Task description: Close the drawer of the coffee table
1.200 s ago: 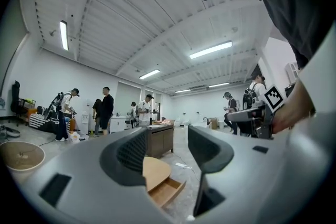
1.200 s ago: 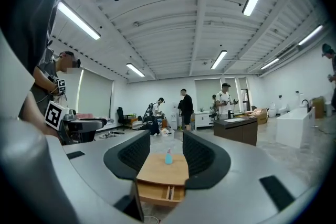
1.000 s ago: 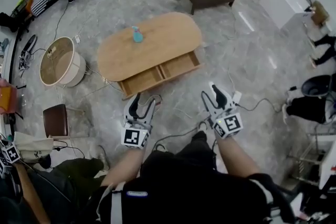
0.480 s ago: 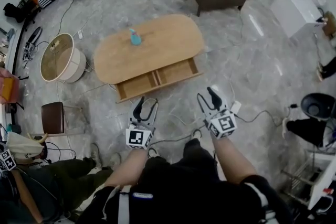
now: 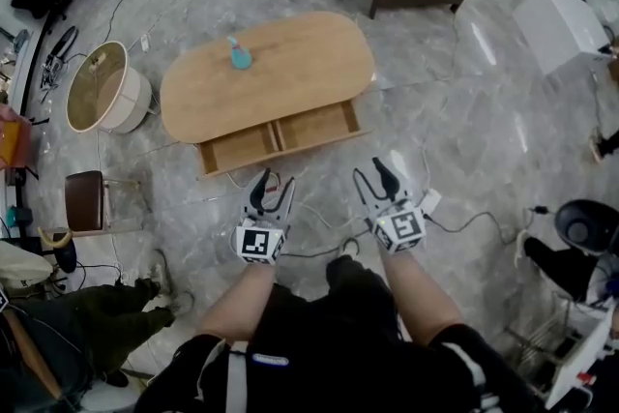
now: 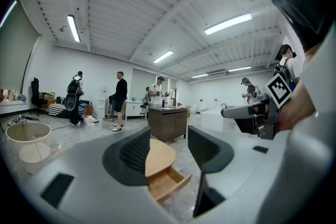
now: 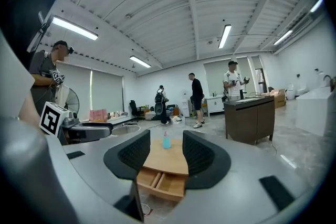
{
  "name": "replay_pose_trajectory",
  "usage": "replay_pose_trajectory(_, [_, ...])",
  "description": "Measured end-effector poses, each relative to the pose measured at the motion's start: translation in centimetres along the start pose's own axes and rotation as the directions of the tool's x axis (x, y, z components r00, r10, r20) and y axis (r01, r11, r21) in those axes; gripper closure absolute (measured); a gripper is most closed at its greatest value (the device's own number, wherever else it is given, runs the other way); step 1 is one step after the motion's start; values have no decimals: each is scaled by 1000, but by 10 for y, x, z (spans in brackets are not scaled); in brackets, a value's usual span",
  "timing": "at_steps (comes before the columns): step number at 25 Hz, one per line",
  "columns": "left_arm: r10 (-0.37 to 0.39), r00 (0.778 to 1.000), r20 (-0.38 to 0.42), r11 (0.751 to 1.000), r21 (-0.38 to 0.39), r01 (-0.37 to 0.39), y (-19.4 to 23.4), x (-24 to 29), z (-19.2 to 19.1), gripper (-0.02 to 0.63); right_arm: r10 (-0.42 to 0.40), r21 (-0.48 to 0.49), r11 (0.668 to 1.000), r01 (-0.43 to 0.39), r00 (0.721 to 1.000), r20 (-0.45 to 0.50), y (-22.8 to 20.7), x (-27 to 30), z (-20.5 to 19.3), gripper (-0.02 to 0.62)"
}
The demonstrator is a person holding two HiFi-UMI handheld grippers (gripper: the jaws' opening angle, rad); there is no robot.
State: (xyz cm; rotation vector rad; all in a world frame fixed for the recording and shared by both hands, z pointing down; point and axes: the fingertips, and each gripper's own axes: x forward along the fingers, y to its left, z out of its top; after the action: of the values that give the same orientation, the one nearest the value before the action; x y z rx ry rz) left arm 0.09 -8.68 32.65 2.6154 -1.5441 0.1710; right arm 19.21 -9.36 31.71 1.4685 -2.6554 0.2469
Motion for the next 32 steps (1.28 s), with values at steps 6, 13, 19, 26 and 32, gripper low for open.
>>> replay_pose_trajectory(6, [69, 998, 4, 998, -12, -69, 2, 26, -20, 382, -6, 10, 1000, 6, 1000, 12, -34, 11, -21, 425])
replay_pose_trajectory(13, [164, 986, -4, 984, -67, -164, 5, 47, -48, 382, -2, 33, 999, 2, 1000, 4, -57, 21, -44, 425])
replay_pose_trajectory(19, [174, 984, -23, 982, -65, -175, 6, 64, -80, 382, -20, 48, 999, 21, 999, -32, -70, 30, -83, 425])
replay_pose_trajectory(26, [74, 997, -22, 997, -30, -75, 9, 96, -136, 382, 7, 25, 1000, -6, 999, -46, -61, 63, -133, 425])
replay_pose_trajectory(32, [18, 1000, 2, 998, -62, -18, 15, 119, -165, 382, 52, 15, 999, -51, 997, -52, -46, 99, -164, 425])
